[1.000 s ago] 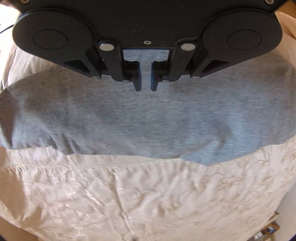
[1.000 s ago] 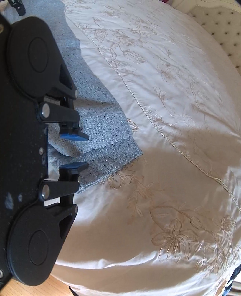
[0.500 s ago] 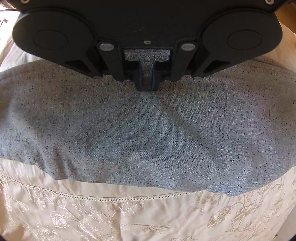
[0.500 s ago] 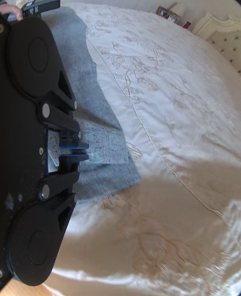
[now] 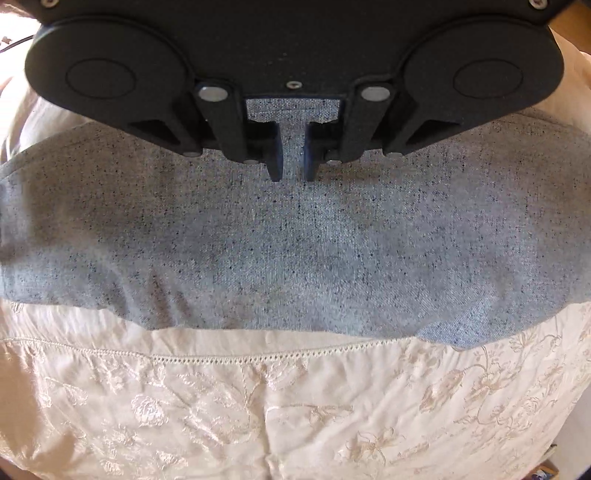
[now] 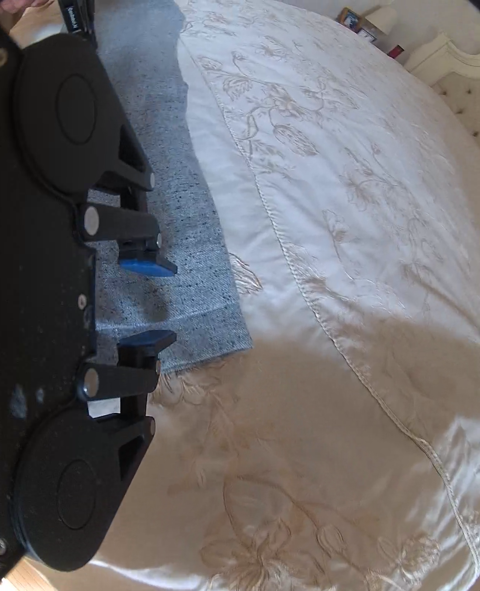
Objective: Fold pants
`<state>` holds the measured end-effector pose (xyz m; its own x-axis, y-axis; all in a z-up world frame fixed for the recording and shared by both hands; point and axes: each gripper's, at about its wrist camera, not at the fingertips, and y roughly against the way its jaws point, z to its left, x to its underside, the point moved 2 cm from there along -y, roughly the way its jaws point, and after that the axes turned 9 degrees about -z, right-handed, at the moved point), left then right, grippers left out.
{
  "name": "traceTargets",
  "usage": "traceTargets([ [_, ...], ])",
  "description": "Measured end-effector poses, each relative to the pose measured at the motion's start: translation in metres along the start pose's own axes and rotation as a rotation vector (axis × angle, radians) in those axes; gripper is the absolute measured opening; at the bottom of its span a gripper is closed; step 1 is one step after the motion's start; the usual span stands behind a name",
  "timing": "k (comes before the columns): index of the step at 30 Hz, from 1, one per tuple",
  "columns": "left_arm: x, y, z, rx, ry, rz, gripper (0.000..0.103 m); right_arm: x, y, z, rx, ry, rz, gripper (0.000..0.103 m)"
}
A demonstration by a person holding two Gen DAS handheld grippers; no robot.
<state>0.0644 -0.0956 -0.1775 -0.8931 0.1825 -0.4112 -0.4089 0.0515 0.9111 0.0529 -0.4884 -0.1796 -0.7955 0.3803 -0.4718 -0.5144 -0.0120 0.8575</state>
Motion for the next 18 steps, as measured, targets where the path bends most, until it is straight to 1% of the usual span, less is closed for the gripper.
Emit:
traceTargets([
  [3,-0.005,0.016,0.0,-0.003,-0.007,-0.054,0.019,0.007,-0.012,0.005,0.061,0.112,0.035,0.033],
  [5,-0.005,0.027,0.002,-0.02,-0.02,-0.078,0.019,0.011,-0.02,0.004,0.06,0.137,0.064,0.033],
  [7,-0.006,0.034,0.004,-0.029,-0.034,-0.09,0.019,0.016,-0.017,0.006,0.04,0.133,0.076,0.032],
  [8,-0.007,0.032,0.005,-0.036,-0.041,-0.094,0.019,0.018,-0.017,0.008,0.034,0.137,0.091,0.018],
  [9,-0.006,0.03,0.006,-0.041,-0.047,-0.095,0.019,0.02,-0.016,0.013,0.015,0.156,0.112,0.008],
  [10,-0.004,0.03,0.006,-0.043,-0.05,-0.093,0.019,0.021,-0.012,0.019,0.01,0.181,0.114,0.008],
  [12,-0.004,0.028,0.007,-0.043,-0.048,-0.087,0.02,0.021,0.003,0.026,0.066,0.237,0.074,0.007],
  [14,-0.005,0.027,0.008,-0.043,-0.038,-0.09,0.02,0.019,0.015,0.025,0.137,0.278,0.048,0.006],
  [17,-0.005,0.027,0.011,-0.035,-0.027,-0.093,0.02,0.018,0.02,0.011,0.21,0.269,0.052,0.006],
  [18,-0.005,0.027,0.013,-0.036,-0.027,-0.096,0.02,0.018,0.019,0.006,0.199,0.252,0.055,0.006],
])
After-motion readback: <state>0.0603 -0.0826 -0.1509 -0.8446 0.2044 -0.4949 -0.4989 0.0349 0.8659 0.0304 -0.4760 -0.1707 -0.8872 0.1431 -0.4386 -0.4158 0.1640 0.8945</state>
